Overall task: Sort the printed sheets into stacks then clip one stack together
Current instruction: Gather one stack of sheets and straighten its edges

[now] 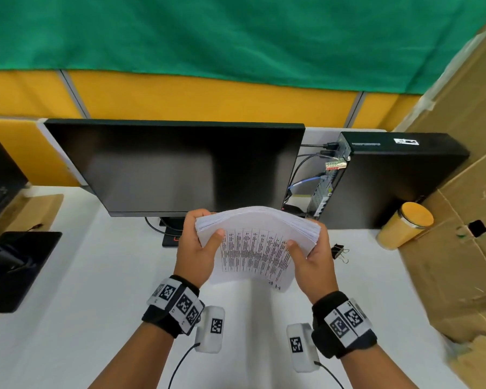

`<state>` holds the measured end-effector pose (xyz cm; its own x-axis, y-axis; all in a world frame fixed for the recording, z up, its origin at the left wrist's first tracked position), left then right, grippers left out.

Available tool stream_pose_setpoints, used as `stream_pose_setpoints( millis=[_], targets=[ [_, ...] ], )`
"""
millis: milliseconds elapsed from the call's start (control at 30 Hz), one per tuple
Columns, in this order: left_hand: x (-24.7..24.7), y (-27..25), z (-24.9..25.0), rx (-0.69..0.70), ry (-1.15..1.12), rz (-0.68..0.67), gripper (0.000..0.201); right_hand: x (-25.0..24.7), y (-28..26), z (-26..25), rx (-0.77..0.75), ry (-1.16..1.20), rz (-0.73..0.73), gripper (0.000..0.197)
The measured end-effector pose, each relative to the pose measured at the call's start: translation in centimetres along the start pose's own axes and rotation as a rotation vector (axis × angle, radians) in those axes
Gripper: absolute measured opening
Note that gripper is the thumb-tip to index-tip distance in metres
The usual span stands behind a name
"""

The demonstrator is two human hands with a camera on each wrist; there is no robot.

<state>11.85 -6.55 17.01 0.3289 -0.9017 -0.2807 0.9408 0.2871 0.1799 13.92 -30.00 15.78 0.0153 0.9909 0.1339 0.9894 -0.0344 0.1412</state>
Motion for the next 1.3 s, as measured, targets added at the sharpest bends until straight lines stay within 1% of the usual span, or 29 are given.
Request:
stream_pose_setpoints(
  millis=[33, 100, 167, 233, 333, 367, 500, 533, 567, 600, 667, 700, 733, 767, 800, 867, 900, 967, 1000, 1100, 1167, 1233, 1300],
  targets=[
    [0.1, 0.1, 0.3, 0.013, -0.045, -0.005, 0.027, 0.1, 0.0, -0.2, -0.017, 0.010, 0.002, 0.044],
    [0.1, 0.3, 0.8, 0.027, -0.115, 0.007, 0.026, 0.2, 0.0, -0.6, -0.038, 0.076, 0.023, 0.038],
    [0.1, 0.7, 1.2, 0.009, -0.156, 0.051, 0.023, 0.6, 0.3, -1.2, -0.033, 0.144, 0.067, 0.041],
    [0.1, 1.2, 1.4, -0.015, -0.143, 0.102, 0.017, 0.9, 0.8, -2.0, -0.036, 0.141, 0.129, 0.037],
    [0.1, 1.7, 1.4, -0.062, -0.098, 0.154, 0.010, 1.0, 1.5, -2.5, -0.054, 0.104, 0.198, 0.013],
    [0.2, 1.8, 1.4, -0.071, -0.093, 0.154, 0.010, 0.9, 1.7, -2.3, -0.053, 0.090, 0.213, 0.009],
    [0.3, 2.0, 1.7, -0.063, -0.073, 0.155, 0.011, 0.7, 2.0, -2.6, -0.091, 0.033, 0.235, 0.010],
    [0.2, 2.0, 1.8, -0.048, -0.088, 0.138, 0.008, 0.7, 2.1, -2.7, -0.100, 0.028, 0.231, 0.009],
    [0.2, 2.0, 1.8, -0.019, -0.126, 0.091, 0.006, 0.7, 2.1, -2.7, -0.100, 0.043, 0.210, 0.006],
    [0.3, 1.9, 1.5, 0.020, -0.164, 0.032, 0.016, 0.7, 2.1, -2.6, -0.091, 0.069, 0.169, 0.007],
    [0.4, 1.7, 0.3, 0.058, -0.230, -0.086, 0.042, 0.3, 1.9, -1.6, -0.049, 0.098, 0.058, 0.035],
    [0.4, 1.5, -0.8, 0.026, -0.213, -0.127, 0.051, 0.1, 1.6, -0.8, -0.013, 0.076, 0.010, 0.047],
    [0.5, 1.3, -2.3, -0.036, -0.155, -0.145, 0.056, -0.2, 1.2, 0.1, 0.019, 0.048, -0.021, 0.055],
    [0.6, 1.0, -3.7, -0.109, -0.063, -0.146, 0.058, -0.4, 0.8, 1.1, 0.048, 0.023, -0.037, 0.058],
    [0.7, 0.7, -5.1, -0.175, 0.041, -0.136, 0.057, -0.5, 0.4, 1.9, 0.080, 0.005, -0.032, 0.056],
    [1.1, 0.0, -6.7, -0.257, 0.171, -0.101, 0.043, -0.5, -0.2, 3.0, 0.128, -0.031, -0.005, 0.041],
    [1.5, -0.2, -6.9, -0.276, 0.172, -0.098, 0.037, -0.3, -0.3, 3.3, 0.146, -0.036, -0.006, 0.036],
    [2.1, -0.3, -6.1, -0.267, 0.117, -0.103, 0.033, 0.5, -0.3, 3.3, 0.156, -0.020, -0.018, 0.030],
    [2.3, -0.2, -5.6, -0.250, 0.081, -0.105, 0.034, 0.7, -0.2, 3.1, 0.147, -0.013, -0.011, 0.027],
    [2.1, 0.1, -4.5, -0.185, 0.022, -0.075, 0.046, 0.6, -0.2, 2.8, 0.093, 0.012, 0.012, 0.026],
    [1.9, -0.5, -5.4, -0.214, 0.029, -0.066, 0.053, 0.5, -0.7, 3.6, 0.127, 0.008, -0.026, 0.032],
    [2.4, -1.3, -7.1, -0.288, 0.083, -0.087, 0.056, 0.4, -1.5, 4.9, 0.201, -0.022, -0.061, 0.038],
    [2.8, -1.6, -7.9, -0.312, 0.141, -0.095, 0.052, 0.5, -1.6, 5.2, 0.205, -0.056, -0.068, 0.034]
  ],
)
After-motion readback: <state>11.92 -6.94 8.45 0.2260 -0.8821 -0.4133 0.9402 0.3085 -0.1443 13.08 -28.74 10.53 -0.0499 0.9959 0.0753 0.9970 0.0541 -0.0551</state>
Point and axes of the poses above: each hand's wrist, its own y-axis towards the middle knuckle, its own x-axis out of the palm, z = x × y, the point moved 5 cm from there along y, towards the middle knuckle, and after that the axes turned 14 degrees about y, right-handed, at the moved point
